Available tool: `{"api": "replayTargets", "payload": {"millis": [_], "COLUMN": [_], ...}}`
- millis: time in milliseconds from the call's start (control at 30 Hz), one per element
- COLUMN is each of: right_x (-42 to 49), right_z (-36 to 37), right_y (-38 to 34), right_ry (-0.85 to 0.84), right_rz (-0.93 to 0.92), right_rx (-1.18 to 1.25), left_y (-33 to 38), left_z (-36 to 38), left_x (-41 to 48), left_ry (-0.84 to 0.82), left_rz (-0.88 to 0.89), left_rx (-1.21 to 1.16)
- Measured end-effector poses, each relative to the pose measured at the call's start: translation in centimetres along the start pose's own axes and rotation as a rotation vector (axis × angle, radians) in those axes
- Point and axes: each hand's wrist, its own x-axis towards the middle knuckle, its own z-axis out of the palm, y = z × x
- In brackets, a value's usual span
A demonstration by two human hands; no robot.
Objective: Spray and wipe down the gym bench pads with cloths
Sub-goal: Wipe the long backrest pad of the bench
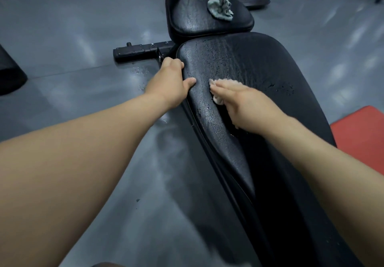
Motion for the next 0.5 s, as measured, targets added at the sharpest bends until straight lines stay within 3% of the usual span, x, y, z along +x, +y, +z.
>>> {"api": "replayTargets", "payload": {"millis": [267, 367, 500], "right_x": [3.6, 3.8, 3.4], "right_z": [0.0, -1.4, -3.0], "right_y": [0.3, -0.4, -0.3], "right_ry": [0.167, 0.279, 0.425], "right_rz": [0.283, 0.417, 0.518], "right_rx": [0.044, 0.268, 0.582], "left_y": [2.1, 3.4, 4.5], "left_z": [-0.3, -0.9, -0.2], "left_x": [-0.2, -0.4, -0.6], "left_ry": [-0.063, -0.025, 0.077], "left_rz": [-0.063, -0.061, 0.13], "left_rx": [0.208, 0.277, 0.221]}}
